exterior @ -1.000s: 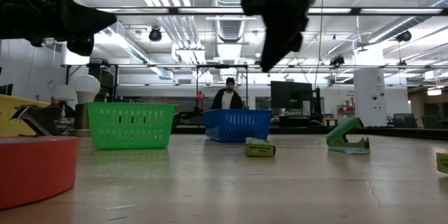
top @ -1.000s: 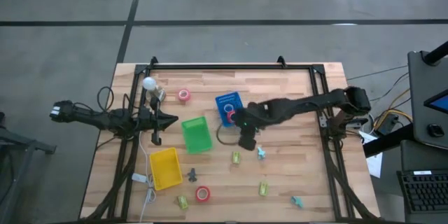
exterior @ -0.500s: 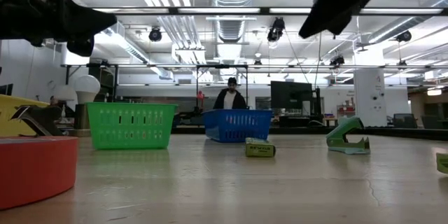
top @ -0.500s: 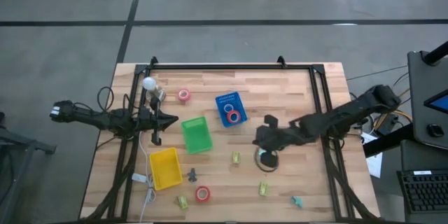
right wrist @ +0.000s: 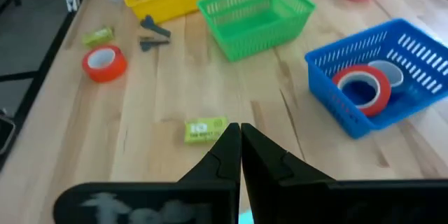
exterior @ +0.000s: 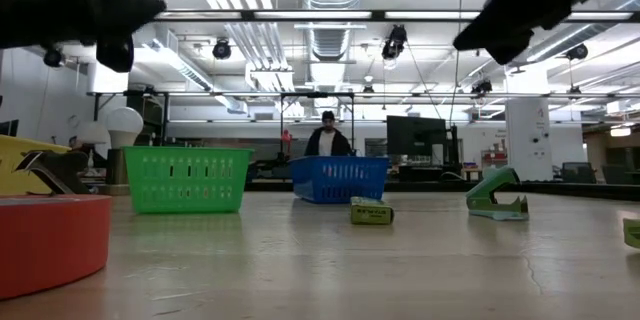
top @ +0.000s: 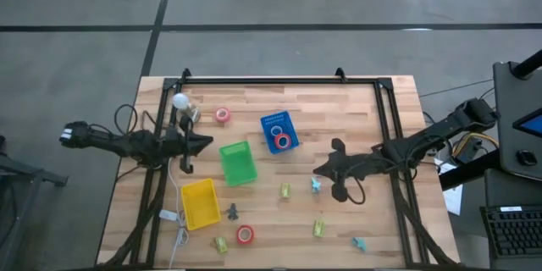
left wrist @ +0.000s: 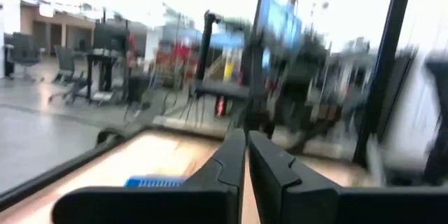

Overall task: Pick and place Stapler, Stapler remover, tape
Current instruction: Put the pink tape into the blue basket, then put the orange tape into the blue basket

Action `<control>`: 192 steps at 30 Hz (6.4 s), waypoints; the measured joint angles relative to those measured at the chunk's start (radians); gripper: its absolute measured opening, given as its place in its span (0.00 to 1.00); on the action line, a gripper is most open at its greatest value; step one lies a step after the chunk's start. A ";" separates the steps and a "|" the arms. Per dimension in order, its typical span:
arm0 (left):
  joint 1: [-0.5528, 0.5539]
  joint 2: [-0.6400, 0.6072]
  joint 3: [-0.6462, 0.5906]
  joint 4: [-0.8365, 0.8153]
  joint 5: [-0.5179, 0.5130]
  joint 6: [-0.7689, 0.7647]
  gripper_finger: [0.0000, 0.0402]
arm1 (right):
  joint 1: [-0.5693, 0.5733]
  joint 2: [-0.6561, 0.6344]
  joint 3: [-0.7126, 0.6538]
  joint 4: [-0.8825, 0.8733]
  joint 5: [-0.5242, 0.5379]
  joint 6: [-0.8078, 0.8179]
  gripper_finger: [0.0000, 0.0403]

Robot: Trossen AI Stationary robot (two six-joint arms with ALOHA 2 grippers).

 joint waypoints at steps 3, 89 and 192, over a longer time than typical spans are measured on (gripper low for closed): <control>0.000 0.008 0.000 0.108 0.013 -0.079 0.06 | -0.002 -0.020 -0.029 0.002 0.000 -0.006 0.02; 0.627 1.140 0.802 -0.757 -0.026 -0.441 0.17 | -0.105 -0.097 -0.106 0.191 -0.001 -0.294 0.02; -0.258 1.343 1.020 -0.672 0.469 -0.388 0.42 | -0.105 -0.097 -0.128 0.216 -0.001 -0.286 0.02</control>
